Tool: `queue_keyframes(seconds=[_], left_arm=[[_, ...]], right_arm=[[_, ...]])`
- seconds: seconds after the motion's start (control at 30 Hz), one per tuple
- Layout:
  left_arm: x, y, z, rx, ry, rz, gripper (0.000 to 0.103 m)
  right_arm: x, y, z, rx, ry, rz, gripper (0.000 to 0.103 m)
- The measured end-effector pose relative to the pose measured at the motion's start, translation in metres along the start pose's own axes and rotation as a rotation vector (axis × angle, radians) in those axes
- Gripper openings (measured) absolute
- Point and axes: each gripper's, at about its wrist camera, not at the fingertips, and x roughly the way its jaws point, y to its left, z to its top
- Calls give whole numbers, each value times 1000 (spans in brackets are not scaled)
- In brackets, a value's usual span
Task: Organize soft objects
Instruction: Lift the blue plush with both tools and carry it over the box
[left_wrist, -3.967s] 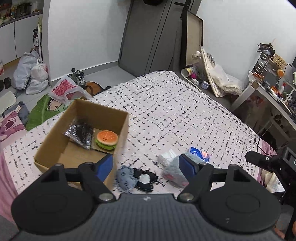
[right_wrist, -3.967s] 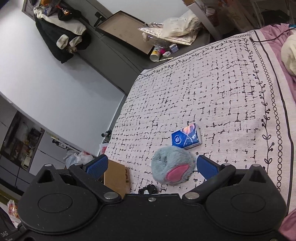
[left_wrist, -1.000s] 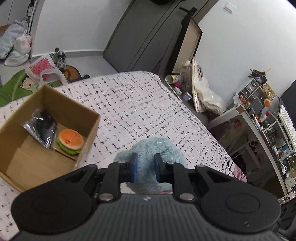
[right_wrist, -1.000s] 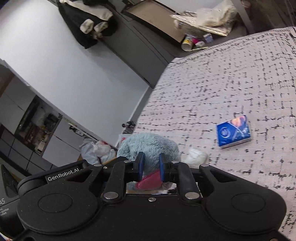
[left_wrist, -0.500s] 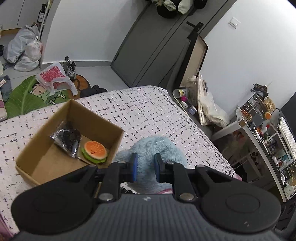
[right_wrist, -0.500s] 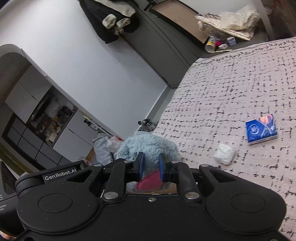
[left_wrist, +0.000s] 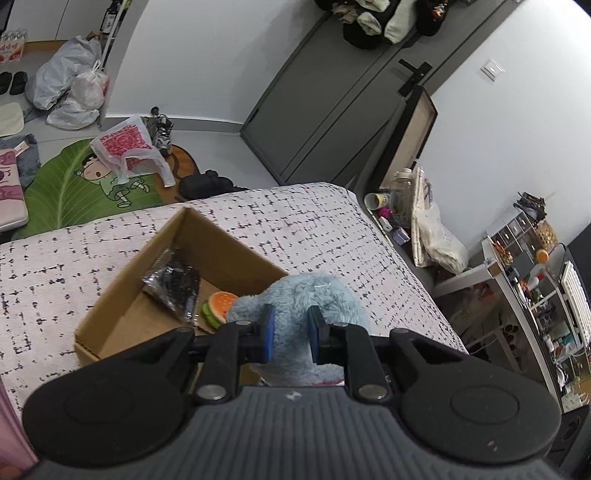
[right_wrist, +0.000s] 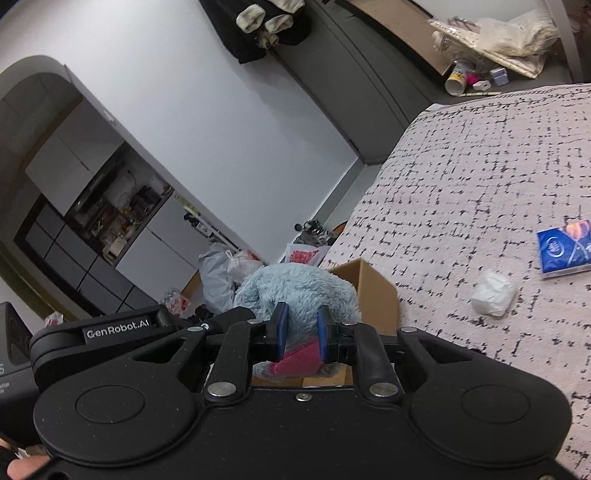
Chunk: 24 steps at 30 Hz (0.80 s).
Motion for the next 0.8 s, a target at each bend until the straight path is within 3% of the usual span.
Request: queue_keyframes(seconds=[0.8], left_arm=[[28,70,38,-64,109,85,15]], right_arm=[[75,29,-25,-48,130,-54,17]])
